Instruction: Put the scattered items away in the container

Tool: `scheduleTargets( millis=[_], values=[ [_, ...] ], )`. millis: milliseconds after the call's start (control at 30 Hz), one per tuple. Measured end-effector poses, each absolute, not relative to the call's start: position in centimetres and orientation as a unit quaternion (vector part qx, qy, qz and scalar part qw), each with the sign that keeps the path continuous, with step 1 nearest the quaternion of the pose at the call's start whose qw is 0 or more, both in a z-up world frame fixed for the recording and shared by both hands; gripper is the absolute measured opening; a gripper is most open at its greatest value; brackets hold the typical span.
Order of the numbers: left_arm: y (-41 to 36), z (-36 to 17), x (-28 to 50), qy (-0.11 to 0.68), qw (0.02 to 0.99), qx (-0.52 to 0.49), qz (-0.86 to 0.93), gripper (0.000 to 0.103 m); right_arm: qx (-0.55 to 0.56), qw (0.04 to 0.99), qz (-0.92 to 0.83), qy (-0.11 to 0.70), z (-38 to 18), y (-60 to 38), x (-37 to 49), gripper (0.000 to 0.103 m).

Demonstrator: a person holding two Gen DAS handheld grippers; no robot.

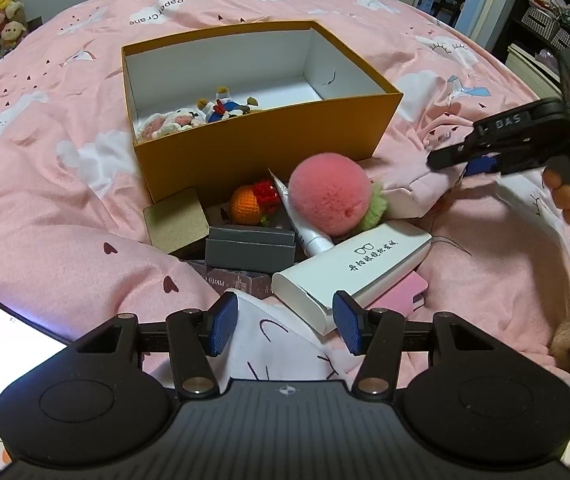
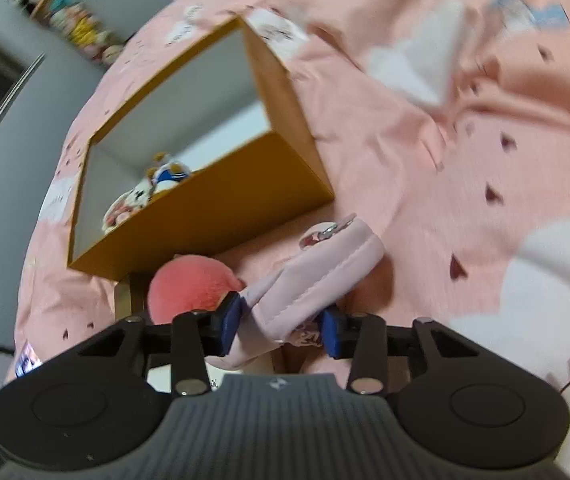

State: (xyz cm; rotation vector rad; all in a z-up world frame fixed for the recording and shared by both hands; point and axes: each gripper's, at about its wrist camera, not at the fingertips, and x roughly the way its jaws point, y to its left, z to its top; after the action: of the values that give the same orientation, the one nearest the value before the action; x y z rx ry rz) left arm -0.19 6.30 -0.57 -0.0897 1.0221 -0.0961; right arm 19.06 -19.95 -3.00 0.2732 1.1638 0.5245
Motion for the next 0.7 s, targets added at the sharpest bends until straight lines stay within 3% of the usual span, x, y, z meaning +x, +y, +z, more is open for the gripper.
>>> scheduleTargets(
  millis=[267,500,700],
  values=[
    [6.2,-0.3,0.3,0.485,0.873,-0.040,-0.047,0.062,-0.086,0.817,0.321,0.470,1.1,-17.6,18.3,0.036],
    [5.7,0.0,1.7,0.480,0.875,-0.044,-0.053,0.062,-0.206,0.770,0.368,0.479,-1.4,-15.1,19.7,0.037],
    [4.9,-0.1,3.0,0.480,0.874,-0.036,-0.066,0.062,-0.237,0.796,0.313,0.461,-2.6,-14.7,20.5,0.049]
  ],
)
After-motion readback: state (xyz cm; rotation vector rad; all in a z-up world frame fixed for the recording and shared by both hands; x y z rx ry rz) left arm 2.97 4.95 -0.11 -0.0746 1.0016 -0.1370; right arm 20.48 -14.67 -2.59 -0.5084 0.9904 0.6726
